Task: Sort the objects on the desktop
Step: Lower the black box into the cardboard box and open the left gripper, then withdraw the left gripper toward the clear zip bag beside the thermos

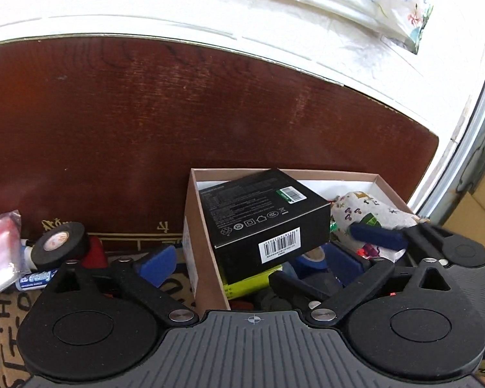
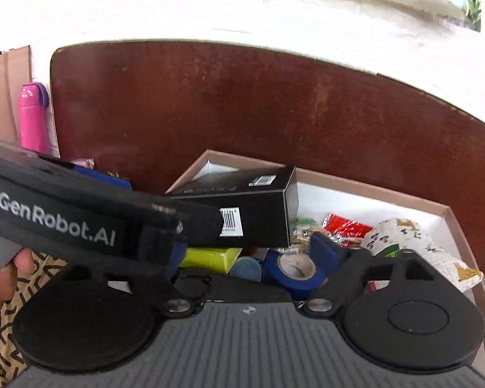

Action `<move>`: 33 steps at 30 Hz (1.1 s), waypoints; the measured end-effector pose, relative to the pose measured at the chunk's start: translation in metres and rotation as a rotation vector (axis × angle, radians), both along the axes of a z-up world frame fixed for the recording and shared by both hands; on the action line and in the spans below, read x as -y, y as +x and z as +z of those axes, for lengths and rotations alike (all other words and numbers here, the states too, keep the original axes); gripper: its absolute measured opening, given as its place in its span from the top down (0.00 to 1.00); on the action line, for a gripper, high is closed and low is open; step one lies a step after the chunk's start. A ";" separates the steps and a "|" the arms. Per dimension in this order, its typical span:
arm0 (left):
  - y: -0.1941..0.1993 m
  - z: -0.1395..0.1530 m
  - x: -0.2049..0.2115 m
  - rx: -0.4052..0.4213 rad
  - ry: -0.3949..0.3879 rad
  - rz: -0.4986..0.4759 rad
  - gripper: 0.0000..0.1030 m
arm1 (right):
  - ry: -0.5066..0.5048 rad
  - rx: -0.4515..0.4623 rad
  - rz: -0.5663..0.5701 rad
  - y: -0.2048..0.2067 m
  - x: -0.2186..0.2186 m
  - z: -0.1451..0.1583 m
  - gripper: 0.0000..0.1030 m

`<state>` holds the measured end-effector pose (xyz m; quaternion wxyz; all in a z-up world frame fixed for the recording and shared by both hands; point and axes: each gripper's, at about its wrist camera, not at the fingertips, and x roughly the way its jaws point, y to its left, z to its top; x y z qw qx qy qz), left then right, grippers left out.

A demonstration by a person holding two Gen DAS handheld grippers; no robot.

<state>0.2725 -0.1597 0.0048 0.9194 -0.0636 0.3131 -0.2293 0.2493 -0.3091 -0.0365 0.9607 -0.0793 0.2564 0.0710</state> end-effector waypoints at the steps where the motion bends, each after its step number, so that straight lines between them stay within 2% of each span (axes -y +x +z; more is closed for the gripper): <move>1: -0.002 0.000 0.000 0.000 0.002 0.002 0.00 | 0.001 0.008 -0.004 -0.002 0.000 0.001 0.03; 9: -0.020 0.003 0.005 0.015 0.037 -0.009 0.00 | -0.034 0.009 0.000 -0.015 -0.005 0.001 0.00; 22: -0.054 0.009 0.001 0.030 0.026 0.002 0.00 | -0.002 0.027 -0.024 -0.049 -0.012 0.007 0.00; 29: -0.088 0.014 -0.009 0.045 0.008 0.074 0.00 | 0.043 0.034 -0.025 -0.071 -0.021 0.010 0.00; 33: -0.111 0.013 -0.017 0.056 0.012 0.091 0.00 | 0.020 0.060 -0.004 -0.091 -0.034 0.008 0.00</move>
